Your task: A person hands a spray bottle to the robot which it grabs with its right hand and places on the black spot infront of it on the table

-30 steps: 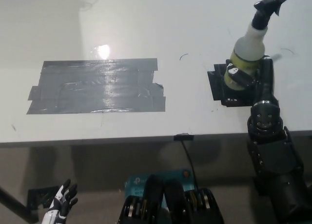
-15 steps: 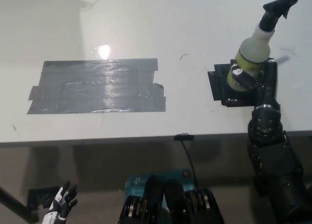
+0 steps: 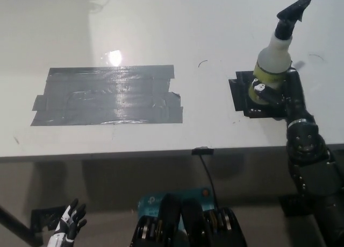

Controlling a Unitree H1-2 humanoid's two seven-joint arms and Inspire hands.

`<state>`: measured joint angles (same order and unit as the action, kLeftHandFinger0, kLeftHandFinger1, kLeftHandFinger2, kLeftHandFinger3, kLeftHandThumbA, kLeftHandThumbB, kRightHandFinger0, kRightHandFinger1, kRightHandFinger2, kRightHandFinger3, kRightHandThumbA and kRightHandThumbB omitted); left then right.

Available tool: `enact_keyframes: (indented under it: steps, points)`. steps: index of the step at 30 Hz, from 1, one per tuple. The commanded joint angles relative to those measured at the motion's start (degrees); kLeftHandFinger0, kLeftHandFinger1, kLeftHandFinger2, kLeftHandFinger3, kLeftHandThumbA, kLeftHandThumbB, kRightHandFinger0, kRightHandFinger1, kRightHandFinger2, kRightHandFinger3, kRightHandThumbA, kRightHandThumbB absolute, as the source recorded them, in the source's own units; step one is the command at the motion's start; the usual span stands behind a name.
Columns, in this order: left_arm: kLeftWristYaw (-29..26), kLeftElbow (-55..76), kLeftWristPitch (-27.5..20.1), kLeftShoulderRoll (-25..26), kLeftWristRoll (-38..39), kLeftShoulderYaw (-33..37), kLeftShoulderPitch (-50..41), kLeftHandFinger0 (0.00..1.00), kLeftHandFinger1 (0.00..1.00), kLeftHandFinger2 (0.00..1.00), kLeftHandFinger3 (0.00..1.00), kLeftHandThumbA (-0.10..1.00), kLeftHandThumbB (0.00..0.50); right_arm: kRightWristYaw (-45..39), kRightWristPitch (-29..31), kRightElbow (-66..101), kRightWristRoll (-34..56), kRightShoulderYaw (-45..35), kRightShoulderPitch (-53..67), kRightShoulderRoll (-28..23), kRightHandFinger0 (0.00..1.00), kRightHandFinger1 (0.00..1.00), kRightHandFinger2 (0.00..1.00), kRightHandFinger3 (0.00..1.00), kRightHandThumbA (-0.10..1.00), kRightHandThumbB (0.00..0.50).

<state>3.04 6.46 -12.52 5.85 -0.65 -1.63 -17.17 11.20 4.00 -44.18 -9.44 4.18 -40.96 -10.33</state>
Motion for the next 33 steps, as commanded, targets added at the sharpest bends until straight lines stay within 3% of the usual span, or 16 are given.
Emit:
enact_keyframes:
  steps: [1,10,20,23,24,25,33]
  points:
    - [-0.11,0.41,-2.72,0.18,0.18,-0.21,-0.78,1.00,1.00,1.00,1.00,0.93,0.142,-13.71,1.07,-1.27,1.54,3.22,-1.15,-2.91,1.00,1.00,1.00,1.00,0.69,0.500]
    - [0.04,0.63,-2.67,0.13,0.66,-0.23,-0.99,1.00,1.00,1.00,1.00,0.92,0.141,-17.21,-0.25,1.37,3.97,2.77,0.01,-3.36,1.00,1.00,1.00,1.00,0.74,0.500]
    - [-0.04,0.84,-2.55,0.00,0.95,-0.45,-1.15,1.00,1.00,1.00,1.00,0.91,0.182,-15.67,-0.72,5.06,4.60,0.41,2.23,-3.38,1.00,1.00,1.00,1.00,0.82,0.500]
    - [-0.03,0.76,-2.74,0.01,0.90,-0.44,-1.30,1.00,1.00,1.00,1.00,0.92,0.195,-14.95,0.88,4.97,4.36,-0.17,2.57,-3.63,1.00,1.00,1.00,1.00,0.87,0.500]
    - [-0.07,0.82,-2.55,-0.01,0.78,-0.43,-1.42,1.00,1.00,1.00,1.00,0.94,0.219,-14.76,1.24,5.28,4.67,-0.65,2.80,-3.69,1.00,1.00,1.00,1.00,0.98,0.500]
    - [-0.11,0.87,-2.45,-0.03,0.66,-0.42,-1.48,1.00,1.00,1.00,1.00,0.94,0.217,-14.57,1.02,5.70,5.02,-1.12,3.06,-3.73,1.00,1.00,1.00,1.00,1.00,0.500]
    - [0.12,0.76,-3.00,0.17,0.68,-0.30,-1.40,1.00,1.00,1.00,1.00,0.93,0.225,-14.04,-1.86,10.29,6.69,-4.18,4.00,-3.87,1.00,1.00,1.00,1.00,1.00,0.484]
